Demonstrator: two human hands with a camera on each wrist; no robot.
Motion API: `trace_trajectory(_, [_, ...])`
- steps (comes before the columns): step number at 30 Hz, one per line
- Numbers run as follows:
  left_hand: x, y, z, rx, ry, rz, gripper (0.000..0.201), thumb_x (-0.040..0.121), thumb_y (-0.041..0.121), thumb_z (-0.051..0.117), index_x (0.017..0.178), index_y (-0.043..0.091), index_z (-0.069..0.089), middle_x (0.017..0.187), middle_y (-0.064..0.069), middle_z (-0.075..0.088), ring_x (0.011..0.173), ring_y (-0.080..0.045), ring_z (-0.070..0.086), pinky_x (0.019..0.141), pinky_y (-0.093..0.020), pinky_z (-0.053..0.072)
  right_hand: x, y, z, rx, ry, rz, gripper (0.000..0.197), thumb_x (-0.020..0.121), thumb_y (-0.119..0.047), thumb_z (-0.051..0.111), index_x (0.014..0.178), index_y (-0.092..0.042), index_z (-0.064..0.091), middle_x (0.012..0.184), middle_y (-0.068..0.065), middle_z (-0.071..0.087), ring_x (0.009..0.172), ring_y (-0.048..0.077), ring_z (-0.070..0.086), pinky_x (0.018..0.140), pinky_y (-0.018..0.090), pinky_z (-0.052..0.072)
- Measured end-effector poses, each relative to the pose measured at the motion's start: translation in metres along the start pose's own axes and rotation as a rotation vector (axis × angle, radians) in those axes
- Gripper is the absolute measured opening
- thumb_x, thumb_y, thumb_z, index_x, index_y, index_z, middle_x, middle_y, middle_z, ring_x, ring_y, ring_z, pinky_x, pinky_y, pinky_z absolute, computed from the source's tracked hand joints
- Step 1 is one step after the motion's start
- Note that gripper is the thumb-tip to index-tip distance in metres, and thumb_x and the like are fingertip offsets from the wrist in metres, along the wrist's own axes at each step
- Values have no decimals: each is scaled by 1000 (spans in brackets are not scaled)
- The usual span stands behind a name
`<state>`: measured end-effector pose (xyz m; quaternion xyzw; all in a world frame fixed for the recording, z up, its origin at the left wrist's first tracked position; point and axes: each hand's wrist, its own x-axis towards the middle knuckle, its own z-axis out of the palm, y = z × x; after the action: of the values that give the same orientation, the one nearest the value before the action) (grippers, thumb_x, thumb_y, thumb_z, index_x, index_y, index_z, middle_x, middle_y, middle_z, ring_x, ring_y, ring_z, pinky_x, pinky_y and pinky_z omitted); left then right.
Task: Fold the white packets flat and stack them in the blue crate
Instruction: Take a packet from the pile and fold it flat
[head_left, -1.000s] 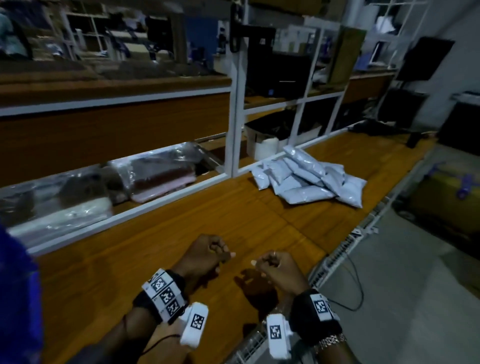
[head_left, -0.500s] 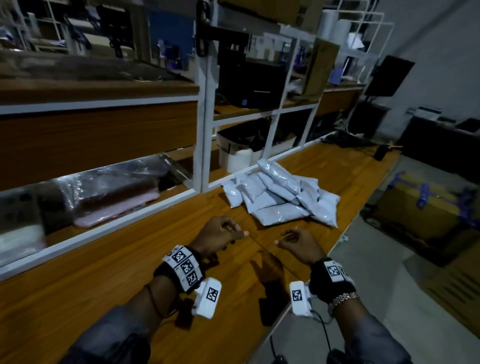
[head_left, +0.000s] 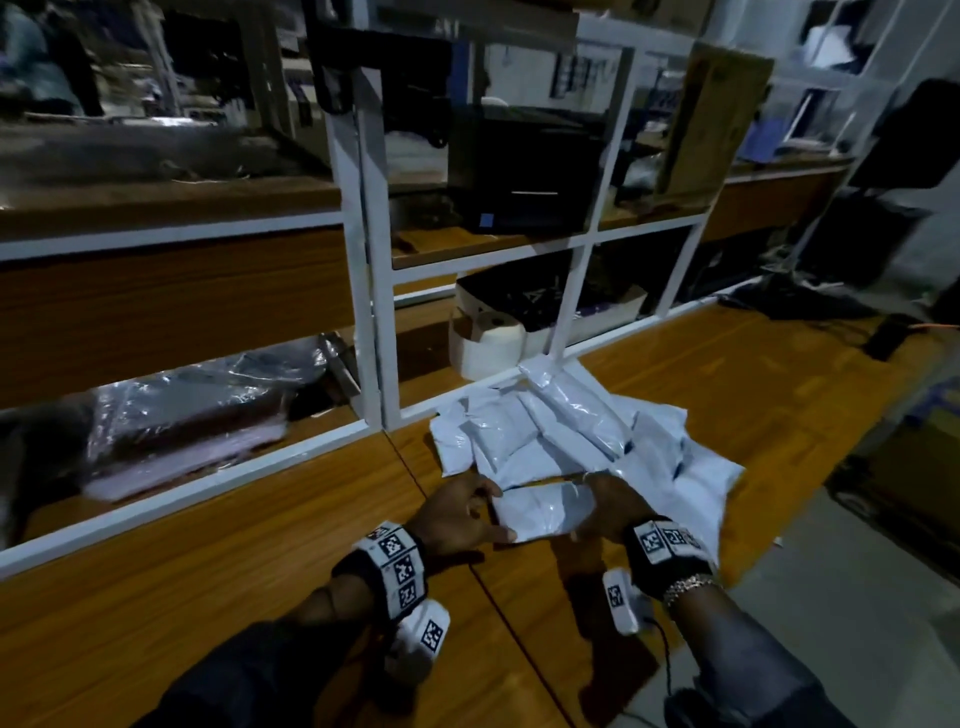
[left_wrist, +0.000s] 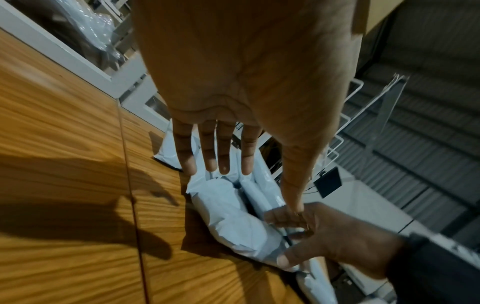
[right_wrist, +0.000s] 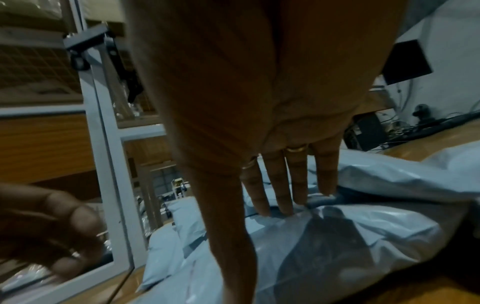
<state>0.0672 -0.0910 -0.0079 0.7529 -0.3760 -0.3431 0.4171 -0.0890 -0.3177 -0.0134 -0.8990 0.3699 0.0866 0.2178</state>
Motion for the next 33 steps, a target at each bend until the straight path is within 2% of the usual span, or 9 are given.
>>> trace_trajectory(3, [21,-5,8,111,-22,-22,94,46,59,95,128,31,58,133,5,55,120,-14,57,100,-41,54,28,4,6,-115,-81,-96,109,55,-40,91,149,-25,39,153,5,43,139,26,42,116,39,36])
trace_trajectory(6, [32,-8,17,252,-39,-25,99,56,45,98,141,25,51,140,2,51,129,-15,50,109,-39,46,39,6,12,-242,-66,-201,111,54,-46,89,150,-31,36,155,0,37,144,25,35,120,39,28])
trace_trajectory(10, [41,-16,27,397,-44,24,111,56,47,97,150,24,41,150,2,44,137,-18,40,115,-34,35,41,1,18,-346,-67,-222,106,71,-43,84,157,-23,24,162,6,24,152,27,16,124,47,5])
trace_trajectory(15, [33,-19,36,655,-19,91,129,55,51,95,159,25,25,162,0,27,148,-22,24,122,-35,18,23,-20,25,-299,-38,-248,106,61,-52,88,148,-17,40,149,8,42,142,31,35,118,52,23])
trace_trajectory(18, [17,-29,29,761,4,81,112,64,51,90,156,20,32,160,-6,32,147,-29,29,121,-45,17,6,-38,39,-190,-66,-273,83,73,-40,85,143,-13,48,146,12,46,140,35,38,117,50,26])
trace_trajectory(22, [-21,-51,-2,839,44,47,118,58,62,90,154,22,34,150,0,45,136,-24,45,116,-39,25,-26,-73,56,-234,4,-447,96,62,-58,83,144,-31,43,145,-3,43,141,21,33,111,39,17])
trace_trajectory(26, [-93,-80,-33,760,87,-50,110,61,58,88,152,25,35,145,-2,47,133,-26,45,109,-39,29,-62,-128,79,-244,-44,-596,95,58,-67,82,140,-32,48,138,-4,46,134,20,36,108,38,18])
trace_trajectory(30, [-182,-113,-50,780,156,-151,106,51,67,74,145,28,44,136,-1,54,124,-26,52,103,-38,36,-107,-176,121,-248,-87,-767,103,51,-83,62,143,-40,45,134,-10,48,132,16,40,106,39,19])
trace_trajectory(33, [-240,-147,-57,856,314,-155,67,71,61,64,131,35,54,122,4,61,111,-22,60,94,-34,42,-144,-210,151,-235,-66,-828,99,51,-83,67,139,-40,49,127,-14,50,125,13,42,107,39,23])
